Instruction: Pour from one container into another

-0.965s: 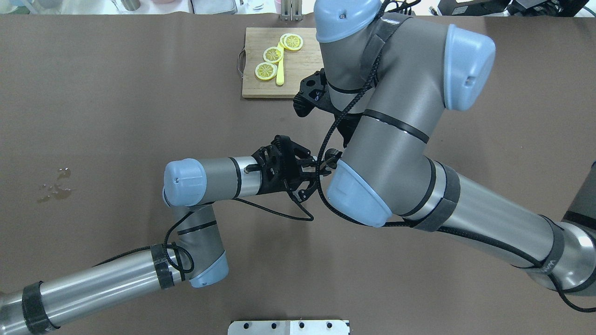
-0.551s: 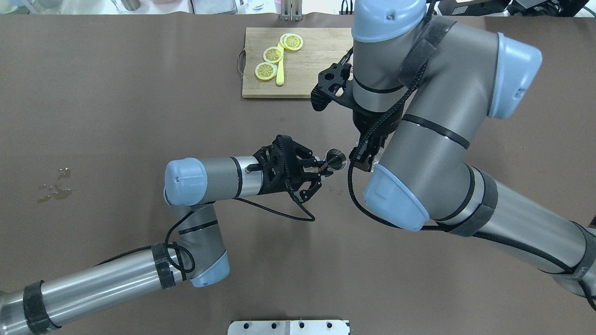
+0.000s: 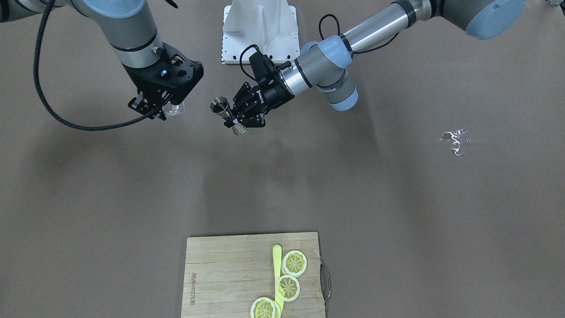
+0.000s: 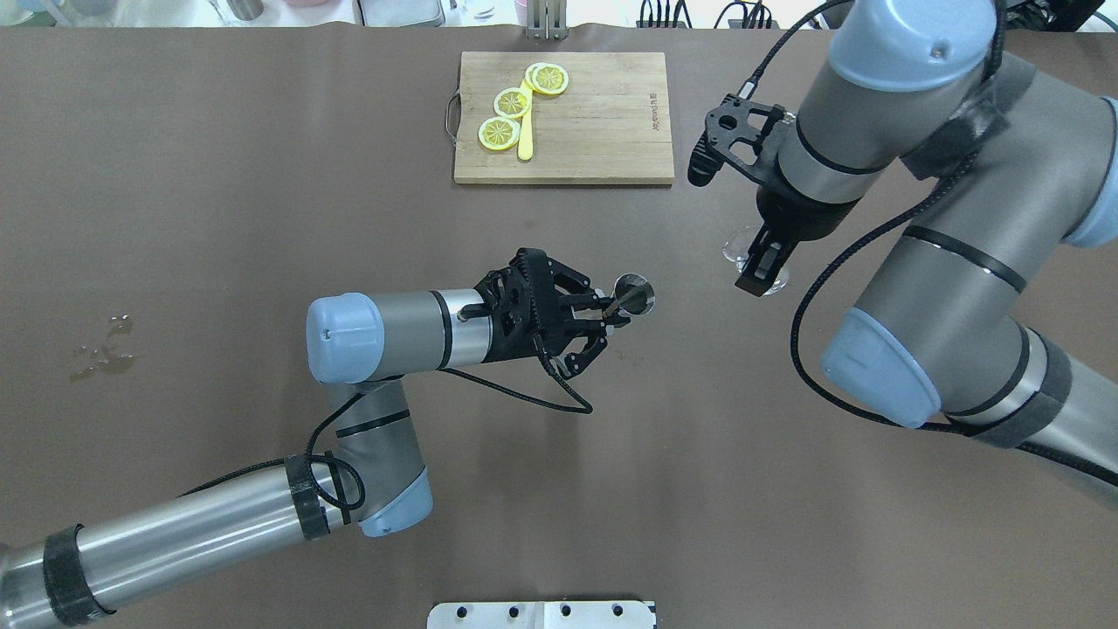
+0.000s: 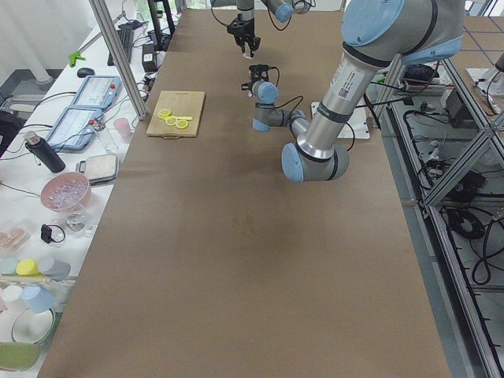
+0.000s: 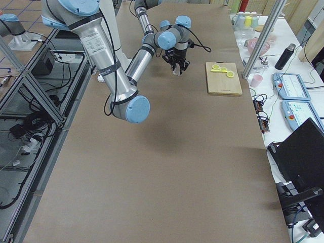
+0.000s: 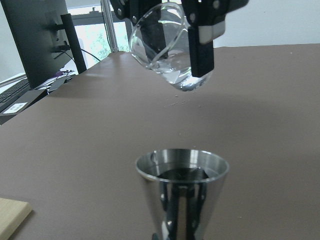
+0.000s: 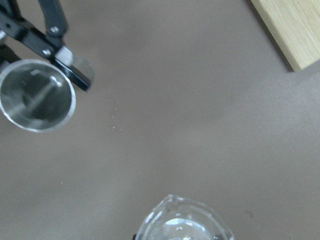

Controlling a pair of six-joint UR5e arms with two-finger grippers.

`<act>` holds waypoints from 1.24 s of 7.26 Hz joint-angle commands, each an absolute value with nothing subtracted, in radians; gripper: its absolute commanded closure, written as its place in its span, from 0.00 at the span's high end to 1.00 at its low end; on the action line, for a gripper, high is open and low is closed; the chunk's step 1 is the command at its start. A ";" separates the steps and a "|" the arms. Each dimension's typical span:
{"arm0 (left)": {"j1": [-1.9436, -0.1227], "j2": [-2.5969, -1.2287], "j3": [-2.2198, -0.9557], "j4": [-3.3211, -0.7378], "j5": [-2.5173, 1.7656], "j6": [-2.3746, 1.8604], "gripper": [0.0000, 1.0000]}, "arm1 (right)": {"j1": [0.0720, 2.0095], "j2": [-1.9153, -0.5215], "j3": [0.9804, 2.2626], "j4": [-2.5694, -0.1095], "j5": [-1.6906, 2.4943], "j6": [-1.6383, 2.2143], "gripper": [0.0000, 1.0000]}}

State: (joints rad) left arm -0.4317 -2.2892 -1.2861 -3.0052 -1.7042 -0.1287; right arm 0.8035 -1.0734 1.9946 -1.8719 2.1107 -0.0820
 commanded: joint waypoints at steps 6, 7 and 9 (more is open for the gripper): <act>-0.451 -2.030 -1.536 -3.083 -1.695 -0.132 0.00 | 1.054 -1.621 1.806 -0.862 2.217 -0.038 0.00; -0.456 -1.969 -1.580 -3.092 -1.694 -0.132 0.00 | 1.068 -1.659 1.742 -0.716 2.220 -0.031 0.00; -0.468 -1.877 -1.642 -3.123 -1.692 -0.156 0.00 | 1.069 -1.655 1.491 -0.301 2.218 0.131 0.00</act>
State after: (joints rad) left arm -0.4614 -1.9384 -1.5957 -3.1084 -1.6935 -0.1397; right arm 1.0658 -1.6569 1.6459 -0.5609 2.2185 0.0309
